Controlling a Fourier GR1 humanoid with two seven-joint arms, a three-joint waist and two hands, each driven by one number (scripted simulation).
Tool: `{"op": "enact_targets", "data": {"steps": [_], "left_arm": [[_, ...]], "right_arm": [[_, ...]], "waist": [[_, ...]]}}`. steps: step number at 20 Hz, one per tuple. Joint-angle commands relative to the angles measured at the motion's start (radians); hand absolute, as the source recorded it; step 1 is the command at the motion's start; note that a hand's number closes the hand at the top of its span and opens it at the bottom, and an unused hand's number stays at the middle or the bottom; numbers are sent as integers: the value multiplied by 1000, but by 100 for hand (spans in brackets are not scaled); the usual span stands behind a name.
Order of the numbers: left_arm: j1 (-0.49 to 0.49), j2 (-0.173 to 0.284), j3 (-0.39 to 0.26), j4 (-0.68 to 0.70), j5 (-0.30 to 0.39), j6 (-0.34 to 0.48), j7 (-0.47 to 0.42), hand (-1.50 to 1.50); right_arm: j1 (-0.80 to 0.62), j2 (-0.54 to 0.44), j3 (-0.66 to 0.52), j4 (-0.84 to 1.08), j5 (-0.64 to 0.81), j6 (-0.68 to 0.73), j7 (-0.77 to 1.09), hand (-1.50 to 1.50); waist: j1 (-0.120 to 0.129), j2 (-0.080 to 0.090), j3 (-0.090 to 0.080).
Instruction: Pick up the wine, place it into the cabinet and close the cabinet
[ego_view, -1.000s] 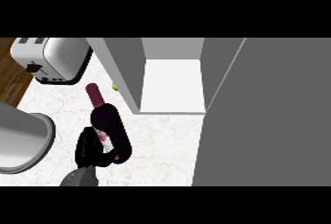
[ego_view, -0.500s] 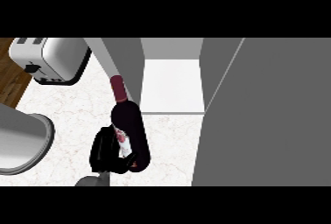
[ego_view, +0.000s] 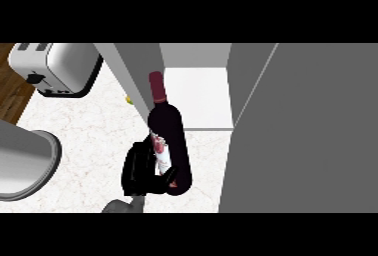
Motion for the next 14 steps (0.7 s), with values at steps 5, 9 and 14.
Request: {"op": "enact_targets", "data": {"steps": [5,9,14], "left_arm": [[-135,0,-154,203,187,132,-198,150],[-161,0,-174,282,224,89,-240,150],[-259,0,-124,343,243,66,-235,150]], "right_arm": [[71,2,-30,-34,-90,40,-49,-150],[61,34,51,-25,-8,14,-44,-150],[25,15,17,-33,-49,6,1,-150]], "waist": [[-14,3,0],[-7,2,0],[-4,1,0]]}}
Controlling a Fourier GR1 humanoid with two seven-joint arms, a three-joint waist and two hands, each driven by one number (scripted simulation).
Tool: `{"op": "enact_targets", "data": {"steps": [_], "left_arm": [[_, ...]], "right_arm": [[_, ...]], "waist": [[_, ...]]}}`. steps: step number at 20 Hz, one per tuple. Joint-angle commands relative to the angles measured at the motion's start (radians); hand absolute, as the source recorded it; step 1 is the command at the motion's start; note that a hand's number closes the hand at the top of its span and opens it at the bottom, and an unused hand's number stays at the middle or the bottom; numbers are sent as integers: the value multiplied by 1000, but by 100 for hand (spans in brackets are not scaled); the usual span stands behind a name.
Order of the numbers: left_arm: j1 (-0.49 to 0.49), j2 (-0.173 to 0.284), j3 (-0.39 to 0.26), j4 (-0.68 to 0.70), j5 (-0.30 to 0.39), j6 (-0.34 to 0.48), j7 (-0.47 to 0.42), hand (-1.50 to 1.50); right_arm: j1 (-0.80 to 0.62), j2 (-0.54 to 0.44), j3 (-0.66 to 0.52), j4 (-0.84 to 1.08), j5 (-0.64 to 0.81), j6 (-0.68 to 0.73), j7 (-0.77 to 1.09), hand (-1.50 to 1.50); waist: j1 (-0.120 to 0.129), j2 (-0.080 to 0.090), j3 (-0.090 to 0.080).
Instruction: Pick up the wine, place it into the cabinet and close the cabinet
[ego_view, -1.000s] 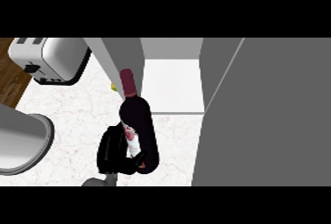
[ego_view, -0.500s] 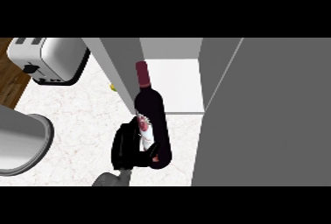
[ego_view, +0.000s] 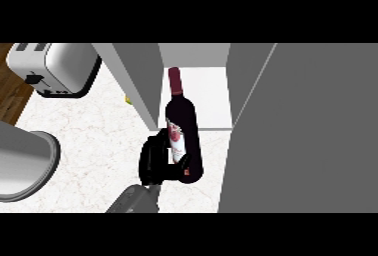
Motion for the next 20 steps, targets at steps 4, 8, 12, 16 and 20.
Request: {"op": "enact_targets", "data": {"steps": [4,8,12,16,20], "left_arm": [[-148,0,-56,96,123,69,-61,150],[-211,0,48,184,72,-12,-26,150],[-318,0,-26,198,207,116,-27,150],[-412,0,98,383,205,-16,-12,150],[-479,0,105,430,217,-21,-18,150]], "right_arm": [[117,-9,-16,-12,-48,77,-103,-150],[11,-4,-27,23,-35,20,-32,-150],[43,19,8,18,-20,28,-65,-150],[15,-1,-35,40,-46,33,-75,-150],[23,-5,-40,15,-66,30,-58,-150]], "waist": [[-8,1,0],[1,0,0],[-11,1,0],[-9,3,0],[-9,2,0]]}}
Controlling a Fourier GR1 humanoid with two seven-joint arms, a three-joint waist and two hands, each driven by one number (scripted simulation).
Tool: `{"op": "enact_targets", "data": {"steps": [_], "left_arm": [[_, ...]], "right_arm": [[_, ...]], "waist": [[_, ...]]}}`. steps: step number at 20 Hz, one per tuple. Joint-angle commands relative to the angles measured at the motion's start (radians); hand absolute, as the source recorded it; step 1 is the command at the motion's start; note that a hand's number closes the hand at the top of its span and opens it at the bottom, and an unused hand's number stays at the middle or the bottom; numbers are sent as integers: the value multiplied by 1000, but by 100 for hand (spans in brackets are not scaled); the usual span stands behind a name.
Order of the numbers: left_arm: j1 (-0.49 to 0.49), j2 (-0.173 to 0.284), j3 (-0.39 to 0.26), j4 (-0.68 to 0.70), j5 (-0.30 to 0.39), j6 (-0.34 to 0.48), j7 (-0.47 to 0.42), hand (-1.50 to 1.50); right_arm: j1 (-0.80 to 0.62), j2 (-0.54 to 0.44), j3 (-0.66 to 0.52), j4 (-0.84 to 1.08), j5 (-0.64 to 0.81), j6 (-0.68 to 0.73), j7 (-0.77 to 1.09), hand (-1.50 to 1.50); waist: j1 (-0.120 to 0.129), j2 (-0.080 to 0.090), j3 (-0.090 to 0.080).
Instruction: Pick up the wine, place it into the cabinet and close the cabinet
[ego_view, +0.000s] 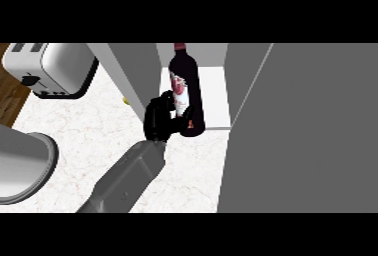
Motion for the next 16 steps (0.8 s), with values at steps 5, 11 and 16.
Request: {"op": "enact_targets", "data": {"steps": [5,11,16], "left_arm": [[-89,1,7,138,80,-41,-62,150],[-247,1,69,200,59,6,64,150],[-281,1,28,251,73,-1,65,150]], "right_arm": [[91,19,35,-18,7,31,-74,-150],[-16,7,37,2,26,-16,11,-150],[-4,12,27,23,22,-11,-21,-150]], "waist": [[-12,2,1],[0,0,1],[-17,4,0]]}}
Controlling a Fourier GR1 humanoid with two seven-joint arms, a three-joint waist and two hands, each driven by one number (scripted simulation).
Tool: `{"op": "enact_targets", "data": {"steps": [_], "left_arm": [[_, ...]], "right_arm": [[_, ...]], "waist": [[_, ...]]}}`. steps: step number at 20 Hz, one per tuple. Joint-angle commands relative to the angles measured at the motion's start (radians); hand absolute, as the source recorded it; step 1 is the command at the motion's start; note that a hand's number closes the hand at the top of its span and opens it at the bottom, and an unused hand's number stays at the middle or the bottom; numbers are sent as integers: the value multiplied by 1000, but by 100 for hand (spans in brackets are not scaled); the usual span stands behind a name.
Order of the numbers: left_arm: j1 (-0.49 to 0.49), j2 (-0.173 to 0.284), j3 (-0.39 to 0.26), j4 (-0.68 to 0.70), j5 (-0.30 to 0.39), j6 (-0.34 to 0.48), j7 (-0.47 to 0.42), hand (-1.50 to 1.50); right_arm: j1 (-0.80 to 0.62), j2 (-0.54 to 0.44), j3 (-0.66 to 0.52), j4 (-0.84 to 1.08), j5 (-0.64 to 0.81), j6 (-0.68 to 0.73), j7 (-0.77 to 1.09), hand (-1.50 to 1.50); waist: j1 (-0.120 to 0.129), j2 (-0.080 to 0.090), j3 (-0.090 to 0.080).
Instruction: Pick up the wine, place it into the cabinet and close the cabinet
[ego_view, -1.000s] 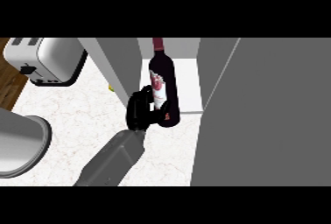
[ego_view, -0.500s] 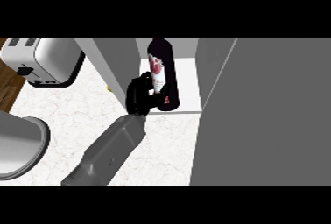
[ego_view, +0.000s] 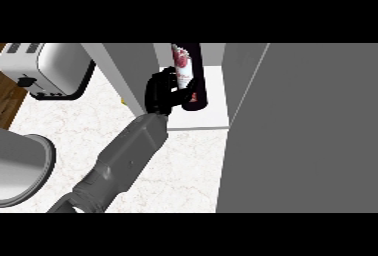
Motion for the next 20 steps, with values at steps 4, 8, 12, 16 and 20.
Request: {"op": "enact_targets", "data": {"steps": [4,8,12,16,20], "left_arm": [[-129,0,20,132,16,14,95,150],[-100,0,-3,110,51,27,51,150],[-99,0,-13,77,75,53,46,150],[-81,0,-47,71,83,35,52,150],[-70,0,-82,49,119,72,46,150]], "right_arm": [[6,10,12,15,22,5,-39,-150],[15,-2,18,50,-26,53,-66,-150],[-15,17,39,60,8,28,-68,-150],[-43,35,59,79,44,8,-77,-150],[-34,13,16,84,-8,35,-94,-150]], "waist": [[-21,7,0],[-66,18,0],[-51,12,0],[-56,13,-1],[-81,18,0]]}}
